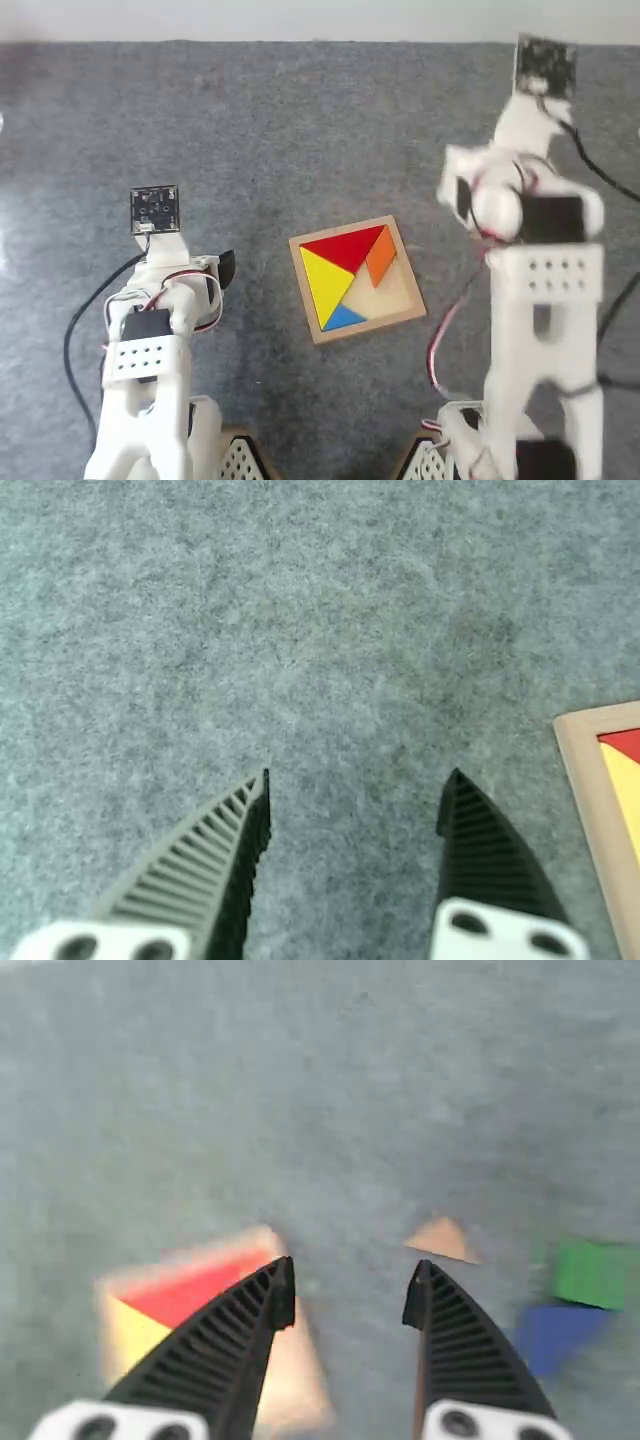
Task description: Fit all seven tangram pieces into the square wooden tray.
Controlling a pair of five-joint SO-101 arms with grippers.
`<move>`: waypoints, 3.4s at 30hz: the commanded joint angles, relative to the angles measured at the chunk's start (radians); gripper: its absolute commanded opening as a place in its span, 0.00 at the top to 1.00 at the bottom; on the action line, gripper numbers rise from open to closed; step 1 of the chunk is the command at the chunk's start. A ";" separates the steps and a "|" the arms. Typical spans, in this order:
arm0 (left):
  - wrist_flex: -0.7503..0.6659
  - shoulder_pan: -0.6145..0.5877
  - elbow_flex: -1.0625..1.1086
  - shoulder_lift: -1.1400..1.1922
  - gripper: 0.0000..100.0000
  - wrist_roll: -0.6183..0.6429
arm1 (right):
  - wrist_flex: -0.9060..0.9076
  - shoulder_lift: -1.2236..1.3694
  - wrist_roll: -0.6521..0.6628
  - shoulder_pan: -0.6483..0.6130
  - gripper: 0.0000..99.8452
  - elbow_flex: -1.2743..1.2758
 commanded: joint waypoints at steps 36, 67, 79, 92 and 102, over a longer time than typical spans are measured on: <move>-0.044 0.002 0.036 -0.012 0.73 -0.012 | -0.464 0.429 0.798 0.404 0.80 0.261; -0.041 0.034 0.038 -0.008 0.73 -0.006 | -0.415 0.302 0.193 -0.440 0.81 0.364; -0.038 0.028 0.038 -0.012 0.73 -0.009 | -0.437 0.484 0.149 -0.493 0.81 0.342; -0.038 0.028 0.038 -0.012 0.73 -0.011 | -0.435 0.499 0.155 -0.380 0.81 0.344; -0.038 0.026 0.038 -0.012 0.73 -0.011 | -0.458 0.458 0.146 -0.398 0.81 0.339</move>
